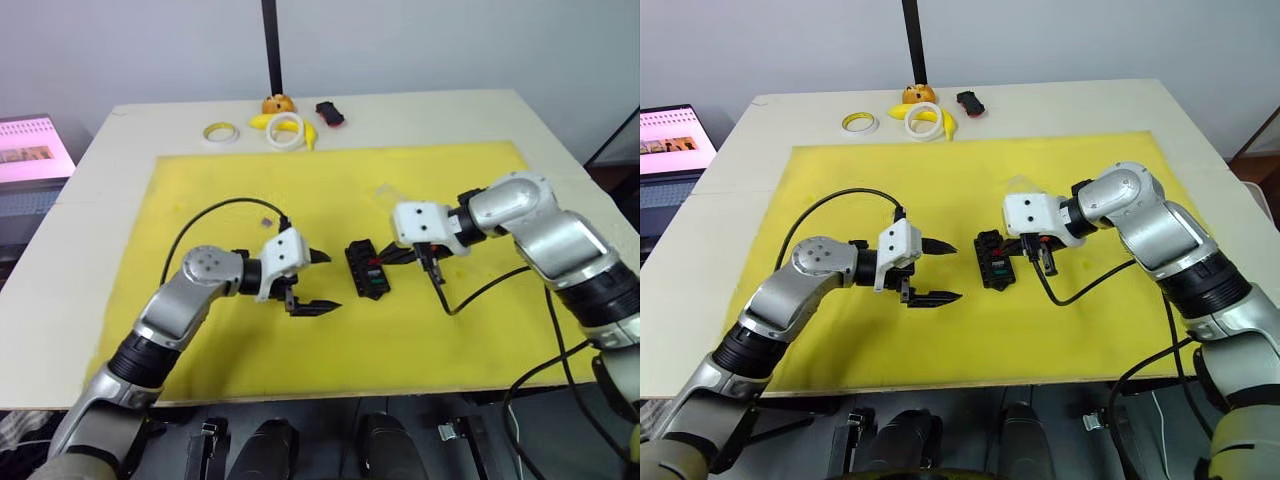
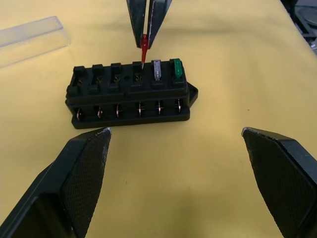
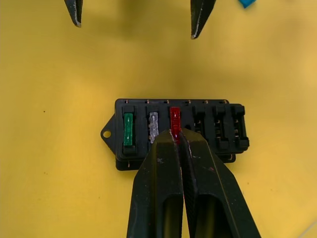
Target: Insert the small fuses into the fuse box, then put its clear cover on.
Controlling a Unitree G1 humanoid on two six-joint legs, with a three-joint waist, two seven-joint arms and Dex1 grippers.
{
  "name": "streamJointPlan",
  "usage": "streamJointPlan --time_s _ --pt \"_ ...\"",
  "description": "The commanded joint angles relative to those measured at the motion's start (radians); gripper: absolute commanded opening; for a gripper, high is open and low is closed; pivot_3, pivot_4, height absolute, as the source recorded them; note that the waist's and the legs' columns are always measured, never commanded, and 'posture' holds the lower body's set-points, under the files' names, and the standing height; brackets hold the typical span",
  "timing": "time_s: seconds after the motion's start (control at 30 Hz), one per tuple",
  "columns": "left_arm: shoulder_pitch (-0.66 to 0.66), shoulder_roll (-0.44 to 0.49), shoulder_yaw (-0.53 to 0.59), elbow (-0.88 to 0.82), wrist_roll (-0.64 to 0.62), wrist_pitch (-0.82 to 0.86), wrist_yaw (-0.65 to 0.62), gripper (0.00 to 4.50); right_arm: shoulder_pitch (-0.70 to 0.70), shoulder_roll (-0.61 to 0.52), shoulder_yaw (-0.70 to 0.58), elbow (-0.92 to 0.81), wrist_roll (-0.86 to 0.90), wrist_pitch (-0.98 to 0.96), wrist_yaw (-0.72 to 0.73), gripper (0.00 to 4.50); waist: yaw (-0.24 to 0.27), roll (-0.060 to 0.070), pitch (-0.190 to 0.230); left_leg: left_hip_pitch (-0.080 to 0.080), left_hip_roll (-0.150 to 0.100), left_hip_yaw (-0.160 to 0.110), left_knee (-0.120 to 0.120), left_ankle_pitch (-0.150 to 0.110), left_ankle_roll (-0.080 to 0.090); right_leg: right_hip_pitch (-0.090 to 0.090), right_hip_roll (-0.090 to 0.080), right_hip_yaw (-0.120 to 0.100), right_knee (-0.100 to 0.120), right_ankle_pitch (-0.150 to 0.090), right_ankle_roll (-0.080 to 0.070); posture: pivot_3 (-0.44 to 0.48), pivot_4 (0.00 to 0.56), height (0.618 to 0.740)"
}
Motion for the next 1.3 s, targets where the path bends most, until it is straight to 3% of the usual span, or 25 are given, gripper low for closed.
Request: streamJointPlan --time_s 0.03,1.3 --pt "-0.033 -0.013 0.000 -0.001 0.018 -0.020 -0.001 4.45 -0.033 0.022 -0.045 0.004 -0.031 -0.024 0.014 0.00 0.000 0.000 0.000 0.000 0.000 0.000 0.000 0.000 0.000 0.000 0.000 0.000 0.000 0.000 0.000 0.000 0.150 0.740" --pt "-0.076 -0.084 -0.038 0.065 0.111 -0.046 -0.002 4.45 -0.004 0.078 -0.091 -0.016 -0.099 0.043 0.067 0.00 -0.001 0.000 0.000 0.000 0.000 0.000 0.001 0.000 0.000 0.000 0.000 0.000 0.001 0.000 0.000 0.000 0.150 0.740"
